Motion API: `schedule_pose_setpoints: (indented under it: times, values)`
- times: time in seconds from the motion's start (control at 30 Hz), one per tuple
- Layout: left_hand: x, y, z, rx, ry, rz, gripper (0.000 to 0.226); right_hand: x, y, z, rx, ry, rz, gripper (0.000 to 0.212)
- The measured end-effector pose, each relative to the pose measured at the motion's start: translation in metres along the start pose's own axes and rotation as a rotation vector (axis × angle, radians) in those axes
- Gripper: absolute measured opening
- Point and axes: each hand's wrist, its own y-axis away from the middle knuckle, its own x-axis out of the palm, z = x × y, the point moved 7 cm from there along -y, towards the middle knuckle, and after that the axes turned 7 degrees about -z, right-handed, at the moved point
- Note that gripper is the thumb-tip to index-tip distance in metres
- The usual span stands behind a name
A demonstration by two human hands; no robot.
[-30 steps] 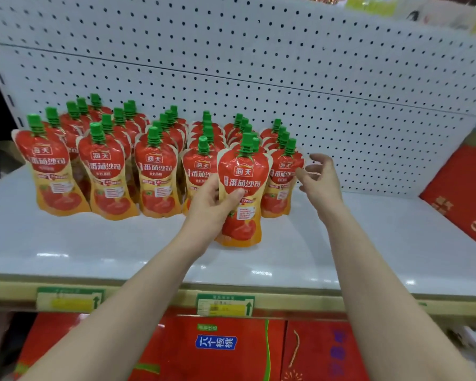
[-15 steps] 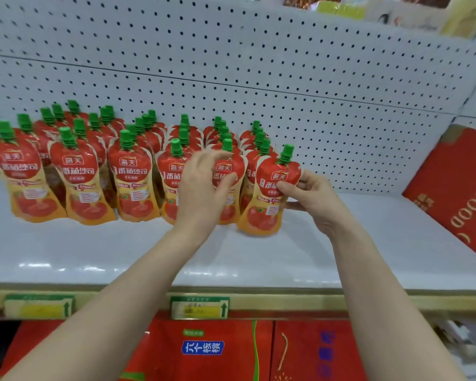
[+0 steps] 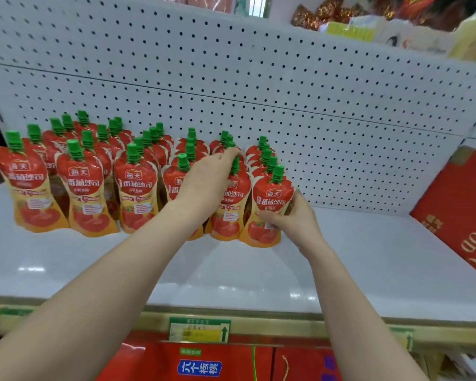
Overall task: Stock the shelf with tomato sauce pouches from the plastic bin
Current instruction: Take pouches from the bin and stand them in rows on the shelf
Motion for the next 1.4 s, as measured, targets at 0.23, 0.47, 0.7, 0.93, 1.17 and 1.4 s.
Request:
schedule_pose_setpoints:
  times: [0.23, 0.47, 0.7, 0.93, 1.17, 1.4]
  values:
    - [0.002, -0.009, 0.004, 0.093, -0.092, 0.075, 0.057, 0.010, -0.008, -0.004, -0.004, 0.099, -0.059, 0.059]
    - [0.008, -0.015, 0.011, 0.124, -0.054, 0.168, 0.048, 0.014, -0.020, -0.007, 0.028, 0.060, -0.065, 0.052]
    - [0.008, -0.018, 0.015, 0.131, 0.008, 0.210, 0.036, 0.017, -0.022, -0.005, 0.010, 0.057, -0.079, 0.049]
    - [0.007, -0.020, 0.016, 0.150, 0.021, 0.228, 0.036, 0.009, -0.029, -0.014, 0.047, 0.104, -0.029, 0.056]
    - [0.009, -0.020, 0.014, 0.134, 0.007, 0.155, 0.045, 0.016, -0.023, -0.009, 0.038, 0.076, -0.034, 0.056]
    - [-0.022, -0.003, 0.021, 0.124, 0.039, -0.097, 0.057, -0.012, 0.003, 0.038, -0.195, 0.291, -0.421, 0.062]
